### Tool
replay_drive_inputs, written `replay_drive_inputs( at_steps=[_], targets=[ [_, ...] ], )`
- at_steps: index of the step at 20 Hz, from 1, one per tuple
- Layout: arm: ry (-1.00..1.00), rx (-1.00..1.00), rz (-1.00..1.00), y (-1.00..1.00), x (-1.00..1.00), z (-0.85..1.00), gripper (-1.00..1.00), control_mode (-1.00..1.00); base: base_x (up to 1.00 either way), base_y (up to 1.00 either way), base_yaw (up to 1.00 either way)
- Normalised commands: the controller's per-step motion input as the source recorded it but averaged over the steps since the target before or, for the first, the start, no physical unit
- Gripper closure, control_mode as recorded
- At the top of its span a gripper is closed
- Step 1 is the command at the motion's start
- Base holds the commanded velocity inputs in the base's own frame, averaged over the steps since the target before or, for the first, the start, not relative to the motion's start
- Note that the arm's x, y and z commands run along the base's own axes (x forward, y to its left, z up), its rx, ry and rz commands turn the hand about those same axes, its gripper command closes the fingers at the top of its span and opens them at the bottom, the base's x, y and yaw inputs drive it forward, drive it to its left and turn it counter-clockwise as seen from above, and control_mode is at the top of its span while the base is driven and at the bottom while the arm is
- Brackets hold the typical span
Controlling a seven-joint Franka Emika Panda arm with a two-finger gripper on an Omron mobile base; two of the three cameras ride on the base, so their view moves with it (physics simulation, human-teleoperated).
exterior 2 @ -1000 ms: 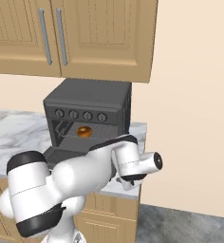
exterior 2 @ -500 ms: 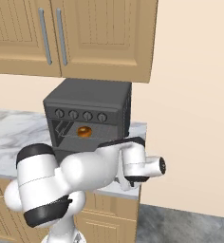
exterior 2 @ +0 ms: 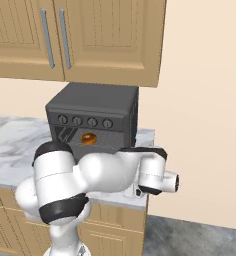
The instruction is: Pick up the bagel from the plate, place it on the toaster oven rack, close the door, and set the timer.
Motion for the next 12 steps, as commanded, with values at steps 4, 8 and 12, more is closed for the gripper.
replay_drive_inputs(
  at_steps=[4, 8, 12],
  targets=[
    [0.00, 0.33, -0.03, 0.10, 0.21, 0.31, -1.00, -1.00, 0.00, 0.00, 0.00],
    [0.00, 0.33, -0.13, 0.01, 0.03, 0.18, -1.00, -1.00, 0.00, 0.00, 0.00],
    [0.03, 0.36, -0.24, 0.00, 0.02, 0.15, -1.00, -1.00, 0.00, 0.00, 0.00]
  ],
)
